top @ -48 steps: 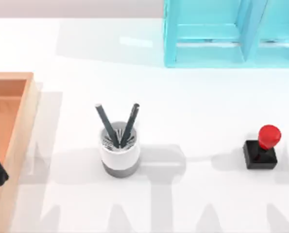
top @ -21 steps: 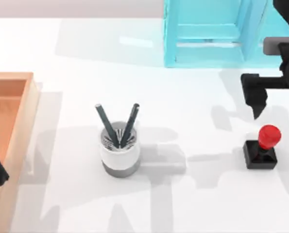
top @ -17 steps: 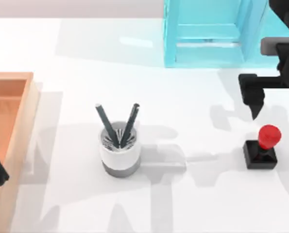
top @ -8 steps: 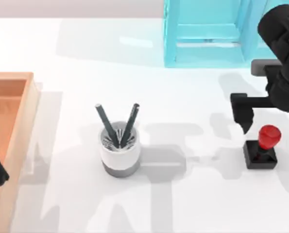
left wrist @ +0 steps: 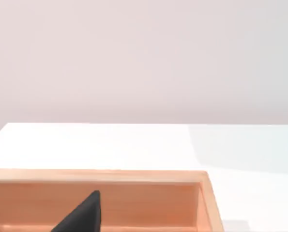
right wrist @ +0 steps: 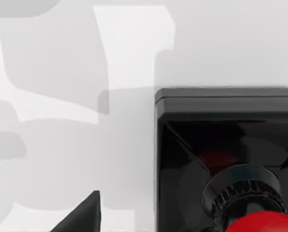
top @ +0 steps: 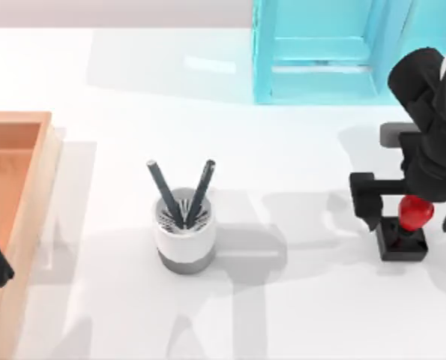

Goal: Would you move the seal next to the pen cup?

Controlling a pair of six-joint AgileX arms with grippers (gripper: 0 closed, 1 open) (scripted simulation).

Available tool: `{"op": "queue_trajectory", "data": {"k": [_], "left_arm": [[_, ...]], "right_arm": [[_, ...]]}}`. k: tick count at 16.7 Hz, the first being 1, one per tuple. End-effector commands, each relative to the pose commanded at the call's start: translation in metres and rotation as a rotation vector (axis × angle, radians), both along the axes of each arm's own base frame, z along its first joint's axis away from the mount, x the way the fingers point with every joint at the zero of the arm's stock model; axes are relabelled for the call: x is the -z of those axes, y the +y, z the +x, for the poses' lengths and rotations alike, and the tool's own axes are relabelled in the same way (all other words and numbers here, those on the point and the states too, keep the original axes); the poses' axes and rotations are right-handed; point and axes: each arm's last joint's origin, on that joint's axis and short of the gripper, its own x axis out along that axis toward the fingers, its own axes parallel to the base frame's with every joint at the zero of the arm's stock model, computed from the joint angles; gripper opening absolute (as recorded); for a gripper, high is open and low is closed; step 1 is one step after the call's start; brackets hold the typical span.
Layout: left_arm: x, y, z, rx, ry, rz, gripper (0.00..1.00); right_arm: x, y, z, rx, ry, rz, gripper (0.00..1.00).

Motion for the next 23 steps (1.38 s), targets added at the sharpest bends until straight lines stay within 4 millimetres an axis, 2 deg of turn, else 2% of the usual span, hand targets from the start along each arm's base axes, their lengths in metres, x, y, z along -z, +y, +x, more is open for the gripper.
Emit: {"op": "queue_trajectory", "data": {"k": [1, 14, 23], "left_arm": [[0.0, 0.0, 0.0, 0.0, 0.0, 0.0, 1.0], [0.0, 0.0, 0.0, 0.0, 0.0, 0.0, 1.0], [0.0, 0.0, 0.0, 0.0, 0.0, 0.0, 1.0]], "right_arm": [[0.0, 0.0, 0.0, 0.0, 0.0, 0.0, 1.0], [0.0, 0.0, 0.0, 0.0, 0.0, 0.0, 0.02], [-0.0004, -0.0006, 0.0002, 0.003, -0.001, 0.0, 0.0]]}}
